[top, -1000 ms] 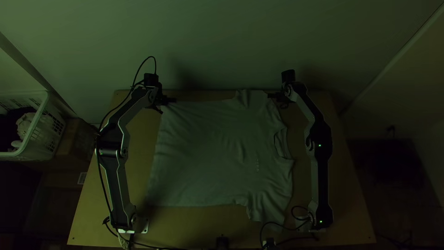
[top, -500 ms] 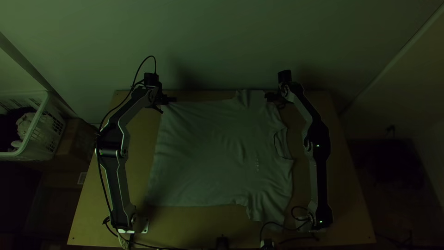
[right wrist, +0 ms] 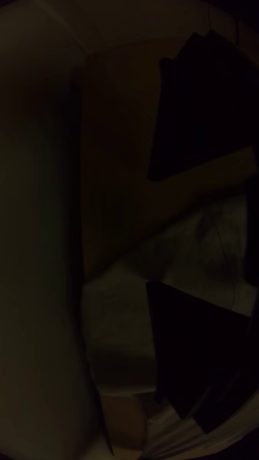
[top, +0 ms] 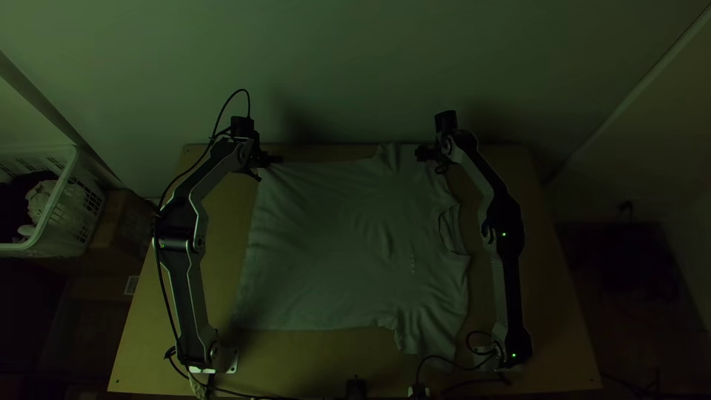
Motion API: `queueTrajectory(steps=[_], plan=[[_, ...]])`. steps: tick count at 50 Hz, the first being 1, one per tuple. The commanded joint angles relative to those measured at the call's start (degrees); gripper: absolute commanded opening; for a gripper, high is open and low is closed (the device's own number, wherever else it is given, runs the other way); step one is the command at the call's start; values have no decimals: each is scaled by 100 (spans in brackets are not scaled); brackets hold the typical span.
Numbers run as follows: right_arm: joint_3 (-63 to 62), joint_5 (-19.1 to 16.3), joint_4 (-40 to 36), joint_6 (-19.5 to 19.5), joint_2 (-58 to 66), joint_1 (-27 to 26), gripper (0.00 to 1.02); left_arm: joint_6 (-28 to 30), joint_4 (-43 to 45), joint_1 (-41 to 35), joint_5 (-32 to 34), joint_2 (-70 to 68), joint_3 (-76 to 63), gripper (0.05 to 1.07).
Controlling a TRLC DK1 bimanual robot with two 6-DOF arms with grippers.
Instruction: Fold the t-shirt
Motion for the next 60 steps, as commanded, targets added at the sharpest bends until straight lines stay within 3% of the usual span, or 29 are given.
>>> queueTrajectory(steps=[1, 11, 16, 20, 26, 32, 39, 48, 60], plan=[[134, 41, 19, 133, -72, 78, 91, -14, -49, 80, -53, -203, -9, 8], [125, 33, -236, 265, 156, 157, 84, 4, -58, 124, -53, -211, -27, 8], [125, -82, -262, 238, 262, 166, 59, 4, -58, 142, -53, -220, -62, 8], [125, -284, -333, 221, 306, 148, 51, 4, -58, 142, -53, -211, -88, 8], [134, -873, -306, 265, 314, 52, 33, -5, -58, 133, -53, -211, -115, 8], [143, -890, -166, 203, 297, -1, 3, 4, -41, 133, -53, -211, -97, 8], [143, -820, -104, 185, 191, -36, 3, 4, -32, 115, -53, -220, -71, 8], [178, -389, -7, 133, -81, -89, 3, -14, -32, 98, -53, -247, 9, 8], [196, -301, 247, 27, -345, -265, 3, -66, 3, 98, -53, -229, 369, 8]])
